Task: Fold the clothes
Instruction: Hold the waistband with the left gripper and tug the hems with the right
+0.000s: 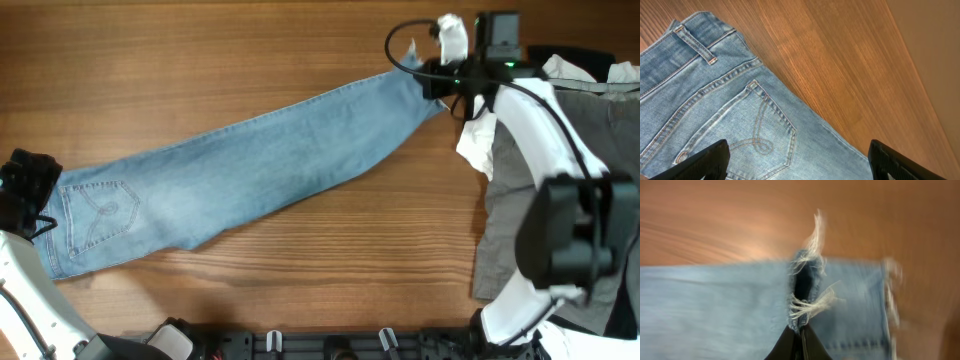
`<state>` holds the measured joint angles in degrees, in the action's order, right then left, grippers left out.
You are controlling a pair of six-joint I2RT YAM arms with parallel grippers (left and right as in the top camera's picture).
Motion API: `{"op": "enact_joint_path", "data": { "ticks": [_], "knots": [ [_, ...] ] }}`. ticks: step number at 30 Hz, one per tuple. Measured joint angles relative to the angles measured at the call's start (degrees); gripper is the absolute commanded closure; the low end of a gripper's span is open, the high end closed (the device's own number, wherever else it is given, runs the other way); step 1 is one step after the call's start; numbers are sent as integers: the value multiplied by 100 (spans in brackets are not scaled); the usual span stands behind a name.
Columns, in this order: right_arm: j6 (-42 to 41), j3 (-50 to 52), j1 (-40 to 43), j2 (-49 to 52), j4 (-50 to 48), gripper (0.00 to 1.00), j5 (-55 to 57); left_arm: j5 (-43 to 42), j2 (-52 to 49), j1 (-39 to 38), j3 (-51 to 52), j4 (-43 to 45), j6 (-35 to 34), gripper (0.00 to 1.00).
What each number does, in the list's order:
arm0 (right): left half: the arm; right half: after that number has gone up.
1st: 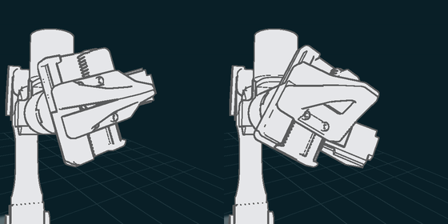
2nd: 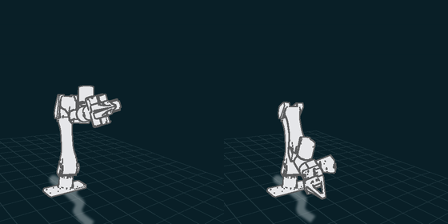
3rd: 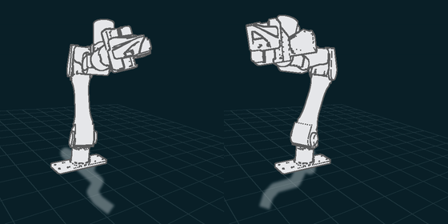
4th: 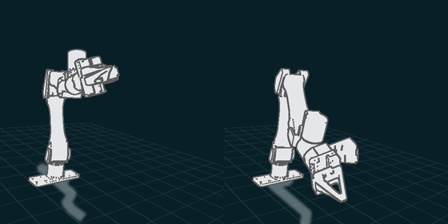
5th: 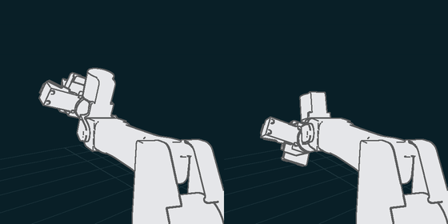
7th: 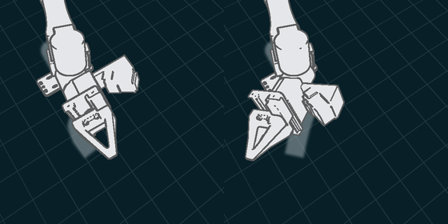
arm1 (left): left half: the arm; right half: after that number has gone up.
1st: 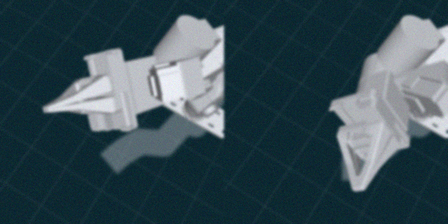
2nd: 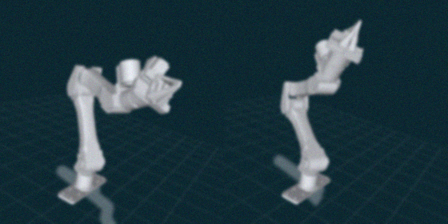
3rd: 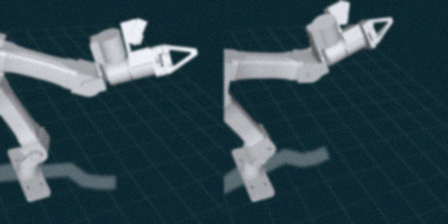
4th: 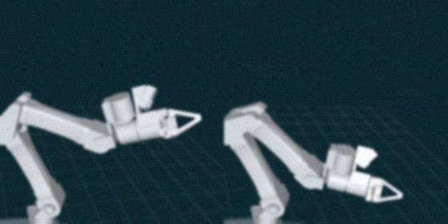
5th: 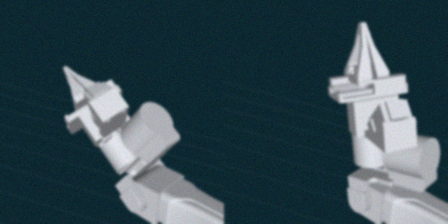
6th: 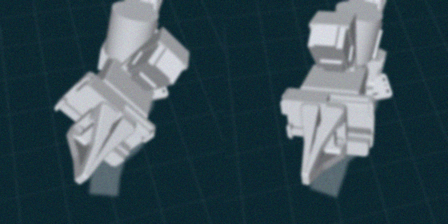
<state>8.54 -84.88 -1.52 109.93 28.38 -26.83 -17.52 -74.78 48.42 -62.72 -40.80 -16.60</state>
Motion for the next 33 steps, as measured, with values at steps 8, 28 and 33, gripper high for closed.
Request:
{"op": "enact_joint_path", "data": {
  "ticks": [8,28,33],
  "knots": [
    [-503,-33,-22,-629,-361,96,474,0,0,0,0,2,0,12],
    [-1198,2,529,1283,-640,32,761,2,0,0,0,0,0,12],
    [-1172,2,1115,1283,-638,42,166,0,0,0,0,0,0,12]
  ]
}}
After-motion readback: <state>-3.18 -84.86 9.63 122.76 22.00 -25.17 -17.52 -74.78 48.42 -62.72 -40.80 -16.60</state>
